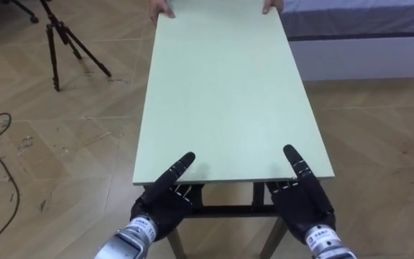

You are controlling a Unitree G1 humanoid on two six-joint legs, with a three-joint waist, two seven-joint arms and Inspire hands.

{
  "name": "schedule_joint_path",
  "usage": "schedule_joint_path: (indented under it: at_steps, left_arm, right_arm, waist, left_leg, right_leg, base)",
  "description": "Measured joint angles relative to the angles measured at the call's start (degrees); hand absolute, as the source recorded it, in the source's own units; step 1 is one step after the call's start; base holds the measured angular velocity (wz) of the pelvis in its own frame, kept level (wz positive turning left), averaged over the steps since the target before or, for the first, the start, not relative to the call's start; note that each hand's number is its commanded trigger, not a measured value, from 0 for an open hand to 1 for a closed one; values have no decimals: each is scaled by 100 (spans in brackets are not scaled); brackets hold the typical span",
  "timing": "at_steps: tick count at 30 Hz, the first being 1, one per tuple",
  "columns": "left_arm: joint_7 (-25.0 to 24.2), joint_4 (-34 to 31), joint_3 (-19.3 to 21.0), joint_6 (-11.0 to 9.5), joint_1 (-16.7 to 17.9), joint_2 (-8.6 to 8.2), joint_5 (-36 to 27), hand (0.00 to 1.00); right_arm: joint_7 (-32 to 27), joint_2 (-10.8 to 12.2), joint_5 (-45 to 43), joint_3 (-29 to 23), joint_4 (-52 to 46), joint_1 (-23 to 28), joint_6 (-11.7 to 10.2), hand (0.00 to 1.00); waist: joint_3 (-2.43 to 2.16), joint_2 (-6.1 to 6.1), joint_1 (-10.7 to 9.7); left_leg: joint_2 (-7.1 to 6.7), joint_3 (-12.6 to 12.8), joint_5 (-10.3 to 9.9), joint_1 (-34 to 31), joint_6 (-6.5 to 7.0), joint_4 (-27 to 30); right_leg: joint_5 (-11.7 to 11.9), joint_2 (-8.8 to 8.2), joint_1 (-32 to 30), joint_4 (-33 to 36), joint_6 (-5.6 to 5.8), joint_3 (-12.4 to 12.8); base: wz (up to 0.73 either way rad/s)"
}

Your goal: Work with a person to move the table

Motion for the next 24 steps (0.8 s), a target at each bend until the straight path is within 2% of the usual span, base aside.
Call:
schedule_joint_path:
  at_steps: [2,5,10,24]
  left_arm:
    - [17,1,24,-1,0,-56,10,100]
    - [157,7,81,-2,28,-59,11,100]
    - [156,6,78,9,62,-115,8,100]
    - [158,14,92,3,174,-111,155,100]
  right_arm:
    - [-162,24,-26,1,26,0,-3,100]
    - [-154,125,-160,15,7,-1,-3,100]
    - [-174,137,-160,14,-1,-1,-78,100]
    - [-174,156,-165,30,7,68,-39,100]
  waist:
    - [0,-1,69]
    - [13,-25,40]
    - [14,-38,48]
    - [19,-40,40]
  left_leg:
    - [0,-1,0,-23,0,-2]
    - [0,-1,2,-69,-1,-3]
    - [-8,0,2,-32,-1,-58]
    - [-20,-1,3,114,-3,-139]
  right_leg:
    - [0,0,-29,0,0,2]
    - [0,0,-73,-4,0,-7]
    - [0,-2,-58,-15,0,-16]
    - [0,3,101,-114,1,-44]
  base:
    - [0]
    - [0]
    - [0]
    - [0]
